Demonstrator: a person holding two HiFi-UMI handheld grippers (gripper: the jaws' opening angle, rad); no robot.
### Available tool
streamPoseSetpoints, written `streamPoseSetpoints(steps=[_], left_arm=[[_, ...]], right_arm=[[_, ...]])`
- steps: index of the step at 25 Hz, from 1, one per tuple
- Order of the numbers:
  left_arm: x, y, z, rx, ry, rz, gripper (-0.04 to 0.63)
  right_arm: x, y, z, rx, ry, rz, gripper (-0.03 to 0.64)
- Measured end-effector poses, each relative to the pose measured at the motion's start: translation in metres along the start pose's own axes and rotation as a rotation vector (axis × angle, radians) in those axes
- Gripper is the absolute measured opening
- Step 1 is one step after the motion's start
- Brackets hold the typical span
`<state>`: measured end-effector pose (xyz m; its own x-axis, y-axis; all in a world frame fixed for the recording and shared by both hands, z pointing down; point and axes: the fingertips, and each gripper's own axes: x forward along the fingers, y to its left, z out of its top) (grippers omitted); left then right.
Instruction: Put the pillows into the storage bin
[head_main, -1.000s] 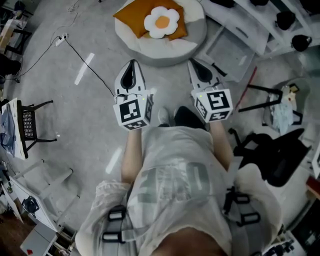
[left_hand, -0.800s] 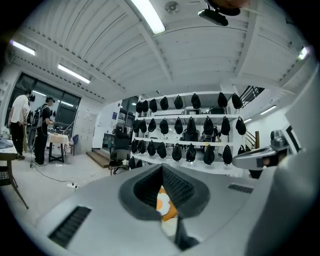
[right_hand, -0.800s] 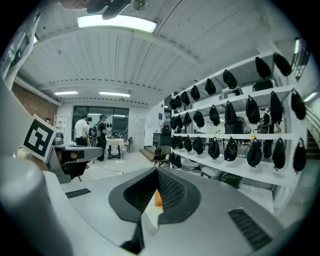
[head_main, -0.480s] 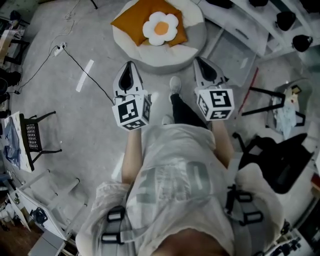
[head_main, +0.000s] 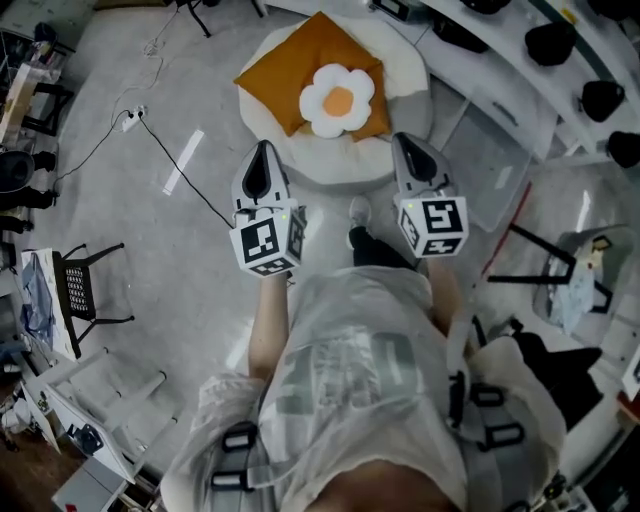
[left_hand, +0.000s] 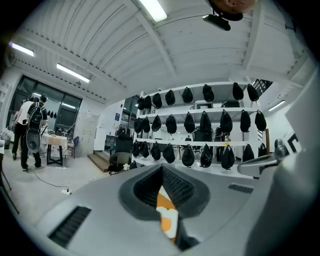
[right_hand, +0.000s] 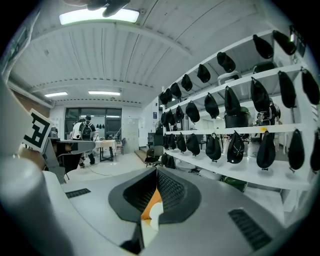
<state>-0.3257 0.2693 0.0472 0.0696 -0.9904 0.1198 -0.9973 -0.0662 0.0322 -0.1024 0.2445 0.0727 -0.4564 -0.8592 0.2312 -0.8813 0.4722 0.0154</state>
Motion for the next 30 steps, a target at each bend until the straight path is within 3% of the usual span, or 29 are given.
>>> streamPoseSetpoints(steps=[7, 14, 24, 30], left_arm=[[0.079, -0.001, 0.012, -0.064, 0.0, 0.044, 0.008], [0.114, -0.012, 0.019, -0.034, 0.027, 0.055, 0.008], [0.154, -0.015, 0.044, -0.047, -0.043, -0.023, 0.008], [0.172, 0.01, 0.04, -0.069, -0.042, -0.03, 0.008]], right_arm=[[0.069, -0.041, 0.014, 0.01, 0.017, 0.055, 0.009], [0.092, -0.066, 0.008, 0.07, 0.031, 0.047, 0.009], [0.104, -0.085, 0.025, 0.073, 0.003, -0.043, 0.009], [0.124, -0.075, 0.036, 0.069, -0.007, -0.075, 0.009]])
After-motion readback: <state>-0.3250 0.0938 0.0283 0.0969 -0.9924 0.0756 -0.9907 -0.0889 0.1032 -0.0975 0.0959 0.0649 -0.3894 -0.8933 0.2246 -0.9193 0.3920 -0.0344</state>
